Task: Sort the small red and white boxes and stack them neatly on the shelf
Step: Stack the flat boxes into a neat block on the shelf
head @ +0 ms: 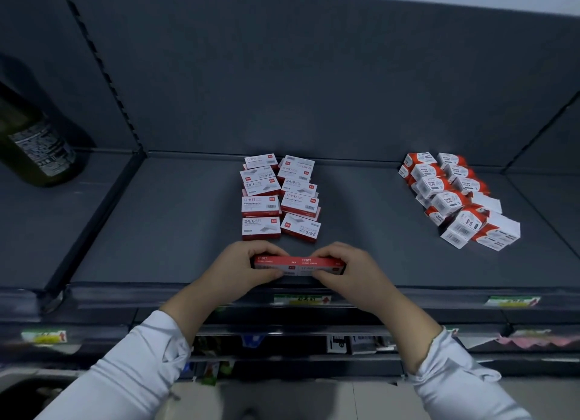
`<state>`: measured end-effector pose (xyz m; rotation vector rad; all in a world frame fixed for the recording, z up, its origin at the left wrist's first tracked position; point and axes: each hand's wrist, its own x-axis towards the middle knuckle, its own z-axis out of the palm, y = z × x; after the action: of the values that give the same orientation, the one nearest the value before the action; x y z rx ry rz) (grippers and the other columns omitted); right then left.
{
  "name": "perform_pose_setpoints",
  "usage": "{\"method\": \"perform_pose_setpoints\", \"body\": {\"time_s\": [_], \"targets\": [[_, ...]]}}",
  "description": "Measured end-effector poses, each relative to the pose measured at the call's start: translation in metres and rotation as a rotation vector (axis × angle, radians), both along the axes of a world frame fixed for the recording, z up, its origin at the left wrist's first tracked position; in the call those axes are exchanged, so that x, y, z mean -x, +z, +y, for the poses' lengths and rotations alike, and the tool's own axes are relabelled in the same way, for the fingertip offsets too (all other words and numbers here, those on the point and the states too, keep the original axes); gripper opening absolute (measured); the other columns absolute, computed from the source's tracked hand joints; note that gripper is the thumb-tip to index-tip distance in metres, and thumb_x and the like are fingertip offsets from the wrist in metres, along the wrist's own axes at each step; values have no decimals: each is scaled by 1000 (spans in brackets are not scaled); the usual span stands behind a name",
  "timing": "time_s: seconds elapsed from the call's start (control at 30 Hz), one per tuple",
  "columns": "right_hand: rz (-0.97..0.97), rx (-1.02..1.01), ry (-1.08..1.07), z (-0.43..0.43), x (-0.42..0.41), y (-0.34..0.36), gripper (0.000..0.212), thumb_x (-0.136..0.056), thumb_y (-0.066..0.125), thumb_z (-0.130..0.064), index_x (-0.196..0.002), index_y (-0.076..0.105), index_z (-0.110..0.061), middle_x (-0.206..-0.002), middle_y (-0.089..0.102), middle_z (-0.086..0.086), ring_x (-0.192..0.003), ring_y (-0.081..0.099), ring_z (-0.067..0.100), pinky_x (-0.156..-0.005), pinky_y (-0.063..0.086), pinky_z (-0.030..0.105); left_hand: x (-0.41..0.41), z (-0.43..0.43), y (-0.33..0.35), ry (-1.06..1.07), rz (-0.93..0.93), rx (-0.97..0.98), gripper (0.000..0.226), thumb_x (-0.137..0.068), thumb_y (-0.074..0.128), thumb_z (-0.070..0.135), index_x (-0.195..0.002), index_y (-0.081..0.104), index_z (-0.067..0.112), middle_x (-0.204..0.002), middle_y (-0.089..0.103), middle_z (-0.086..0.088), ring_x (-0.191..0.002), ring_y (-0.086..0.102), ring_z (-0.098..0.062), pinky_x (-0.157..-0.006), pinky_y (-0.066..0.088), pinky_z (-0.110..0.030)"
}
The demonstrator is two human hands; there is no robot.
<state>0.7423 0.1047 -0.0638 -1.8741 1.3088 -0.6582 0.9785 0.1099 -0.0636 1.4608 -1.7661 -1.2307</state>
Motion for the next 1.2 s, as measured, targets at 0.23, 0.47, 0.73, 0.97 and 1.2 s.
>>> {"method": "perform_pose_setpoints", "body": {"time_s": [0.23,0.47,0.73,0.97,1.2], "targets": [[3,-11,-6,0,0,-1,18,-83,74,-16,-98,73,-26,-90,63,-14,-83,60,3,-73,42,10,1,2,2,3,-2,-2,26,-81,78,17,-98,72,35,-92,72,18,-86,66,-1,-77,51,-15],[-10,-20,7,0,0,0,19,-83,74,-15,-99,73,-26,-90,63,-12,-82,60,3,-74,43,11,1,3,1,15,4,-6,25,-80,79,18,-97,72,34,-92,72,17,-84,66,-1,-75,50,-12],[-2,-25,9,2,0,2,19,-84,74,-15,-97,72,-29,-90,63,-13,-81,60,3,-72,42,10,1,5,1,18,27,-17,24,-78,80,19,-95,73,34,-91,72,15,-84,67,-3,-74,50,-13],[4,-20,10,2,0,1,18,-84,74,-15,-98,72,-27,-91,64,-11,-82,60,3,-73,42,10,1,5,3,11,23,-27,24,-79,80,19,-96,73,34,-92,72,15,-85,66,-2,-78,52,-17],[16,-17,11,2,-1,2,18,-84,74,-15,-98,72,-27,-92,63,-12,-82,59,1,-72,42,9,1,5,3,9,17,-24,24,-79,80,19,-96,73,34,-92,72,16,-85,66,-2,-75,51,-15]]}}
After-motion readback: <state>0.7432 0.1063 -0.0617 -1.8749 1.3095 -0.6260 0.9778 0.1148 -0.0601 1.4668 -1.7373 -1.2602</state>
